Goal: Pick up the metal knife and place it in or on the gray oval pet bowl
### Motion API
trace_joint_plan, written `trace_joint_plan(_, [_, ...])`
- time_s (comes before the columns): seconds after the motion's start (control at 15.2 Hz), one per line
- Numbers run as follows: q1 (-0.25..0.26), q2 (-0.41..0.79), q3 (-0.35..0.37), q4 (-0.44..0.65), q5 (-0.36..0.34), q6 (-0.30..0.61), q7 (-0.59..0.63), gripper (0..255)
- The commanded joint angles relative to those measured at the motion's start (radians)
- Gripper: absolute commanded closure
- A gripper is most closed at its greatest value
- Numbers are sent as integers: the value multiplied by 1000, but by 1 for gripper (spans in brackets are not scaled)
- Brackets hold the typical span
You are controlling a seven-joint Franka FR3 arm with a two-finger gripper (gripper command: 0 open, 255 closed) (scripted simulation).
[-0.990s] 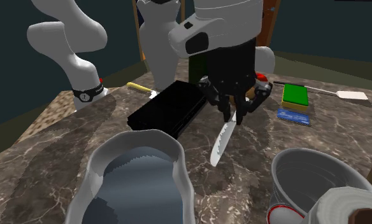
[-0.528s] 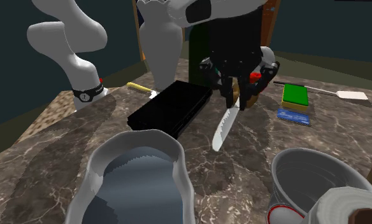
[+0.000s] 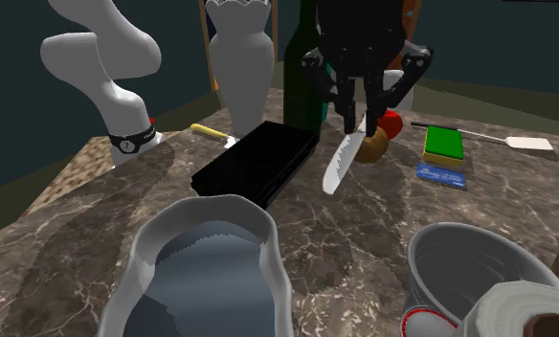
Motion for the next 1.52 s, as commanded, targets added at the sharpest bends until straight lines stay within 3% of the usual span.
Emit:
trace_joint_plan(0.0, [1,-3,1,19,1,-22,3,255])
trace_joint_plan(0.59, [-133,1,-53,59,27,-92,-185,255])
trace_joint_plan(1.19, [-229,95,-112,222,4,-200,-341,255])
trace_joint_plan(1.45, [-234,92,-114,165,6,-147,-350,255])
